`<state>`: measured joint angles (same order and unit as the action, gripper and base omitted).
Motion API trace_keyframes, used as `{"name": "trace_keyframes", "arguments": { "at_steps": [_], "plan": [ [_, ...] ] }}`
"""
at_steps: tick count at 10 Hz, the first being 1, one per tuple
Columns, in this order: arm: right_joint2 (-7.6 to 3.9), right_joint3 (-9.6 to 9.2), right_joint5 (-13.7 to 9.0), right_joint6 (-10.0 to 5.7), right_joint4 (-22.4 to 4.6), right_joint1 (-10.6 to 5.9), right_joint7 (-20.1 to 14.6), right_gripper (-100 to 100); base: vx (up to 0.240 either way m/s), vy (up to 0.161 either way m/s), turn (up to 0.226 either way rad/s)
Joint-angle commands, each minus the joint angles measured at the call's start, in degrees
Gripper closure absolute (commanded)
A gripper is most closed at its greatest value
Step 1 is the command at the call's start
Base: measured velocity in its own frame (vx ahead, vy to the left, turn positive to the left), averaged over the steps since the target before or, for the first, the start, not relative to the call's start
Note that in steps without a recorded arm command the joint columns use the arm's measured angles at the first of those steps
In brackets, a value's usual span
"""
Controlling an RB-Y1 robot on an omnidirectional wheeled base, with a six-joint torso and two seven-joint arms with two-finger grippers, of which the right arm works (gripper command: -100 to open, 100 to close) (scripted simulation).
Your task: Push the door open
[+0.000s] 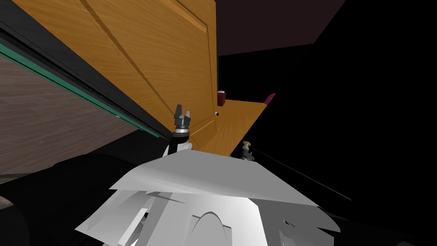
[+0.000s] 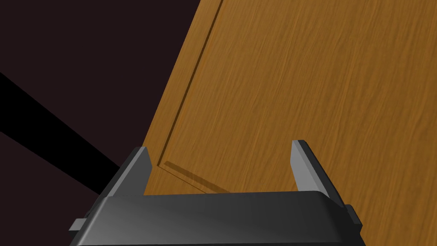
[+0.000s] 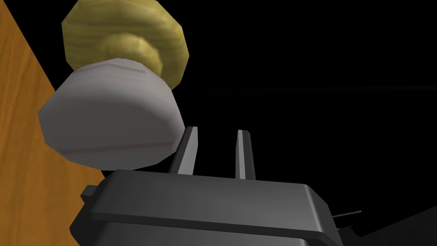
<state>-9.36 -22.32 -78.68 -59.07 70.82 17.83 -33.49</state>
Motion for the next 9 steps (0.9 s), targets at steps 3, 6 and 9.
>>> {"name": "trace_keyframes", "arguments": {
  "at_steps": [3,6,9],
  "plan": [
    [0.18,-0.25,0.3,-0.15,0.4,-0.37,-0.1,100,-0.004,0.014,0.001],
    [-0.36,-0.96,1.3,-0.86,-0.6,-0.5,-2.2,-100,-0.03,0.0,0.026],
    [-0.9,-2.1,2.7,-1.68,-1.7,-0.98,-4.7,-100,-0.127,0.002,0.036]
  ]
}}
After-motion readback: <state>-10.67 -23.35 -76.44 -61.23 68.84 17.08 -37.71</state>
